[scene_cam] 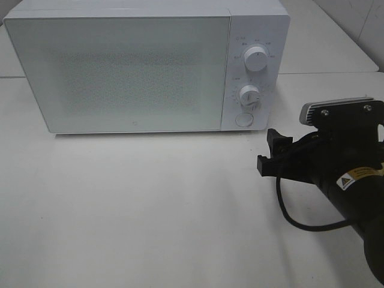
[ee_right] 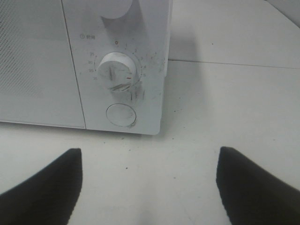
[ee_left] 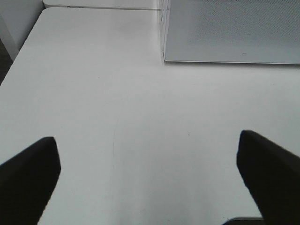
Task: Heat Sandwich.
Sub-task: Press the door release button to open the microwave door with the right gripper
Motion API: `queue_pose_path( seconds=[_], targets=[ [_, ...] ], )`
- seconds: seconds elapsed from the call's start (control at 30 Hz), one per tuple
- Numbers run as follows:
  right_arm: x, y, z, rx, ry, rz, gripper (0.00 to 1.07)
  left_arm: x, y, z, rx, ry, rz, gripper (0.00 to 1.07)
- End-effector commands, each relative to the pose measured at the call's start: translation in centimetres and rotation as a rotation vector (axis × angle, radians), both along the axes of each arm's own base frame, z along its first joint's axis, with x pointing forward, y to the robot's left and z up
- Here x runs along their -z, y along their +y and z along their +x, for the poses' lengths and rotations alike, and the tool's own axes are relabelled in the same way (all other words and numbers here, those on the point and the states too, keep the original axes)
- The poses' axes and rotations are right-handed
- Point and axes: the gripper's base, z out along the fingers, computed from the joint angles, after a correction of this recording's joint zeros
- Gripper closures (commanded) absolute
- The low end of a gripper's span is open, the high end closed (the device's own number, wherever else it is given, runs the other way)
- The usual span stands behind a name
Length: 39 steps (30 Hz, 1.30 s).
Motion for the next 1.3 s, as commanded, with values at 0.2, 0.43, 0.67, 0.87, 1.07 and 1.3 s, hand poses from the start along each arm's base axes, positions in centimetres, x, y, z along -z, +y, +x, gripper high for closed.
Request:
queue_pose_path(
  seconds=[0.2,0.43,0.67,0.87,1.07,1.3],
  targets=[
    [-0.13,0.47,-0.32,-0.012,-0.022,-0.008,0.32,-0.07,-0.06,-0.19,-0.007,-0.030,-0.007,0.09],
    [-0.15,0.47,-0.31,0.031,-0.011,0.140,0.32,-0.07,-0.06,-0.19,-0.007,-0.030,-0.007,0.09],
    [-0.14,0.47,-0.31,0.115,0.018,0.429,0.32,-0.07,-0.06,-0.19,-0.007,-0.030,-0.007,0.09],
    [-0.12,0.47,-0.32,0.249,0.066,0.883,0.34,-0.07,-0.06,-0.19,-0.007,-0.030,-0.007,0.09],
    [-0.13,0.47,-0.32,0.349,0.099,1.223,0.36,-0.07,-0.06,-0.19,-0.007,-0.030,-0.007,0.09],
    [-0.08,0.48,-0.33,0.428,0.130,1.479,0.47,-0.07,-0.06,-0.19,-0.007,-0.030,-0.007,0.09]
  ],
)
